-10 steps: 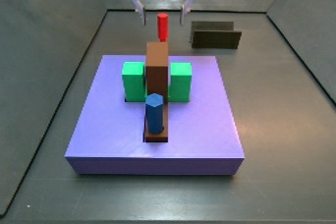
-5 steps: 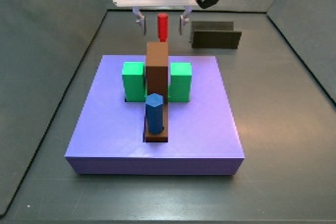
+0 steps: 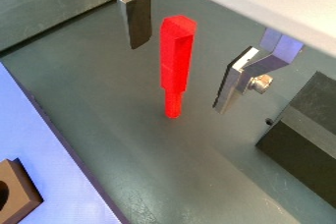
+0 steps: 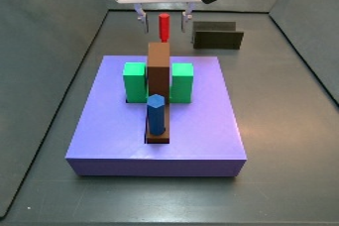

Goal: Pick up the red object. Move up. Move to above the board. Insert the red object.
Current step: Pick up the red object.

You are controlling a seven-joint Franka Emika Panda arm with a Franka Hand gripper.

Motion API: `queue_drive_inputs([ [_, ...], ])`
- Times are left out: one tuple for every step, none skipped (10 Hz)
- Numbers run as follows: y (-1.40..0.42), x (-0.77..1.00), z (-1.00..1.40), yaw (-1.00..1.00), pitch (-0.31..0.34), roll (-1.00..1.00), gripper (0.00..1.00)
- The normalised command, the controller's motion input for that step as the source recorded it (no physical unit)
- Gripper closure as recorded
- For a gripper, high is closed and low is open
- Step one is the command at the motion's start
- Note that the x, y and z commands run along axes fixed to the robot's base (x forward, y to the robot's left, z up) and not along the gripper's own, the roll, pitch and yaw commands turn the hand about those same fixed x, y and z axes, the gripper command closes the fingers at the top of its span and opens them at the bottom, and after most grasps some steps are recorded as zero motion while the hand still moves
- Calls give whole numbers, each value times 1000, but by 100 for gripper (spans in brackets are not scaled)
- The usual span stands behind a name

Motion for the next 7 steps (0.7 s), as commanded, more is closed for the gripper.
queue_drive_inputs([
  [0, 0, 91, 0, 0, -20, 0],
  [0, 0, 0, 0, 0, 0, 0],
  [0, 0, 0, 0, 0, 0, 100],
  [0, 0, 0, 0, 0, 0, 100],
  [0, 0, 0, 0, 0, 0, 100],
  [0, 0, 0, 0, 0, 0, 100],
  [0, 0, 0, 0, 0, 0, 100],
])
